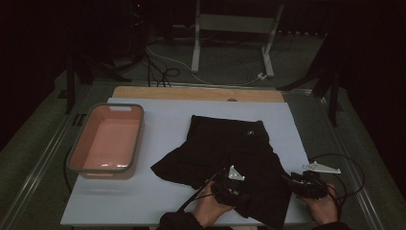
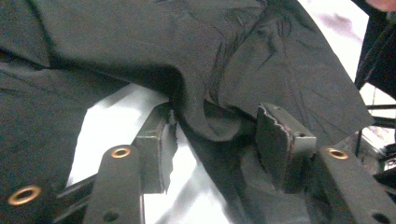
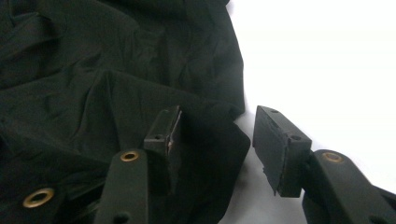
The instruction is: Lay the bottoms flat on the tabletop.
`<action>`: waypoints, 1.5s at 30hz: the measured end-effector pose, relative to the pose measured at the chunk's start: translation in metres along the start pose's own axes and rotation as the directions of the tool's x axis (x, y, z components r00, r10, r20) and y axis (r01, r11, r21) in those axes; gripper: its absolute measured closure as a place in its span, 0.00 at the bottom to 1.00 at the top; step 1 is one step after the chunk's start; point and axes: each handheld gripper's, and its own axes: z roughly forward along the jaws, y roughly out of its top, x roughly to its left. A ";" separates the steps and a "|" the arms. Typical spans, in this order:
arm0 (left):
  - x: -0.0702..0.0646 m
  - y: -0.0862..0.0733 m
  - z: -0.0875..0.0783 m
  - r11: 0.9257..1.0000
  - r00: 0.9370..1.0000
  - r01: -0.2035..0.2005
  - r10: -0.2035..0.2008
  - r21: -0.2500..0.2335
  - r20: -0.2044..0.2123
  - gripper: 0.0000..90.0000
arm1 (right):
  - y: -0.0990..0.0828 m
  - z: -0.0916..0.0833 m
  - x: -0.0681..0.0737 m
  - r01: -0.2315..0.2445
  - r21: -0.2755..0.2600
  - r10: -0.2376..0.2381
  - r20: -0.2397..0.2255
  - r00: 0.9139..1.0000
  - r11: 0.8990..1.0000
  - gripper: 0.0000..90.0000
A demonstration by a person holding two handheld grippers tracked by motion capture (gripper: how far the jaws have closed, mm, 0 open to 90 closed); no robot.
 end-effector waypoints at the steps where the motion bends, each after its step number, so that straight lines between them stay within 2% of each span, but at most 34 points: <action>1: 0.000 0.000 0.000 1.000 1.000 0.006 -0.006 0.001 0.004 0.57 | -0.001 0.001 -0.001 0.014 -0.003 -0.014 -0.003 1.000 1.000 0.57; 4: 0.000 0.001 0.002 1.000 1.000 0.005 -0.005 0.012 0.028 0.66 | -0.002 0.005 -0.002 0.026 -0.013 -0.026 -0.009 1.000 1.000 0.57; 6: -0.002 0.000 0.003 1.000 0.999 -0.003 0.002 0.023 0.041 0.75 | -0.003 0.006 -0.002 0.041 -0.011 -0.042 -0.018 0.999 0.999 0.62; 8: -0.004 0.000 0.004 0.999 0.998 -0.010 0.008 0.038 0.054 0.85 | -0.003 0.007 -0.001 0.059 0.007 -0.059 -0.020 0.998 0.998 0.75; 9: -0.004 0.000 0.004 0.999 0.998 -0.010 0.008 0.038 0.054 0.90 | -0.003 0.007 -0.001 0.059 0.007 -0.059 -0.020 0.998 0.998 0.75; 10: -0.005 -0.001 0.005 0.999 0.998 -0.015 0.012 0.048 0.067 0.90 | -0.003 0.007 0.000 0.064 0.016 -0.063 -0.026 0.998 0.998 0.82; 11: -0.007 -0.002 0.005 0.998 0.997 -0.018 0.014 0.052 0.075 0.96 | -0.004 0.006 0.002 0.083 0.036 -0.082 -0.032 0.996 0.996 0.95; 20: -0.023 -0.008 -0.001 0.994 0.988 -0.073 0.061 0.083 0.142 0.97 | -0.011 -0.008 0.009 0.133 0.044 -0.130 -0.065 0.989 0.990 0.98; 23: -0.029 -0.011 -0.004 0.990 0.981 -0.105 0.087 0.099 0.174 0.97 | -0.017 -0.016 0.011 0.147 0.046 -0.143 -0.075 0.987 0.988 0.98; 24: -0.032 -0.012 -0.005 0.987 0.976 -0.121 0.100 0.105 0.193 0.97 | -0.018 -0.017 0.012 0.147 0.052 -0.143 -0.078 0.987 0.988 0.98; 26: -0.036 -0.014 -0.006 0.983 0.966 -0.152 0.125 0.105 0.225 0.96 | -0.022 -0.021 0.013 0.182 0.066 -0.175 -0.096 0.980 0.981 0.98; 27: -0.037 -0.015 -0.007 0.981 0.963 -0.164 0.138 0.100 0.231 0.96 | -0.023 -0.023 0.014 0.198 0.072 -0.191 -0.099 0.977 0.977 0.98; 28: -0.037 -0.015 -0.007 0.981 0.963 -0.164 0.138 0.100 0.231 0.92 | -0.023 -0.023 0.014 0.198 0.072 -0.191 -0.099 0.977 0.977 0.98; 29: -0.036 -0.014 -0.012 0.984 0.965 -0.162 0.142 0.077 0.218 0.92 | -0.023 -0.025 0.015 0.199 0.078 -0.190 -0.105 0.976 0.977 0.96; 30: -0.035 -0.014 -0.014 0.986 0.968 -0.157 0.141 0.061 0.209 0.79 | -0.022 -0.028 0.015 0.208 0.062 -0.200 -0.113 0.973 0.976 0.84; 31: -0.033 -0.013 -0.017 0.988 0.972 -0.148 0.137 0.045 0.191 0.70 | -0.020 -0.029 0.014 0.186 0.037 -0.181 -0.106 0.978 0.982 0.71; 32: -0.031 -0.012 -0.020 0.990 0.977 -0.138 0.131 0.030 0.168 0.70 | -0.020 -0.029 0.014 0.186 0.037 -0.181 -0.106 0.978 0.982 0.71; 34: -0.025 -0.009 -0.024 0.993 0.986 -0.114 0.112 0.005 0.123 0.61 | -0.015 -0.028 0.013 0.162 0.011 -0.161 -0.097 0.982 0.987 0.62; 37: -0.015 -0.004 -0.025 0.997 0.995 -0.076 0.077 -0.016 0.060 0.53 | -0.005 -0.021 0.012 0.133 -0.025 -0.135 -0.088 0.987 0.991 0.57; 38: -0.012 -0.003 -0.024 0.998 0.997 -0.061 0.062 -0.015 0.051 0.50 | 0.000 -0.017 0.011 0.126 -0.040 -0.129 -0.083 0.988 0.991 0.56; 39: -0.011 -0.002 -0.022 0.999 0.998 -0.051 0.051 -0.016 0.044 0.49 | 0.004 -0.013 0.011 0.119 -0.045 -0.122 -0.078 0.990 0.992 0.56; 40: -0.008 -0.001 -0.017 1.000 0.999 -0.022 0.023 -0.012 0.043 0.45 | 0.011 -0.004 0.010 0.111 -0.059 -0.114 -0.060 0.992 0.992 0.56; 41: -0.008 -0.001 -0.017 1.000 0.999 -0.022 0.023 -0.012 0.043 0.45 | 0.011 -0.004 0.010 0.111 -0.059 -0.114 -0.060 0.992 0.992 0.56; 43: -0.008 0.000 -0.011 1.000 0.999 -0.010 0.010 -0.002 0.040 0.44 | 0.022 0.013 0.007 0.095 -0.052 -0.097 -0.041 0.994 0.994 0.56; 45: -0.008 0.001 -0.006 1.000 0.999 -0.003 0.003 0.014 0.039 0.44 | 0.026 0.018 0.007 0.089 -0.048 -0.091 -0.039 0.995 0.995 0.56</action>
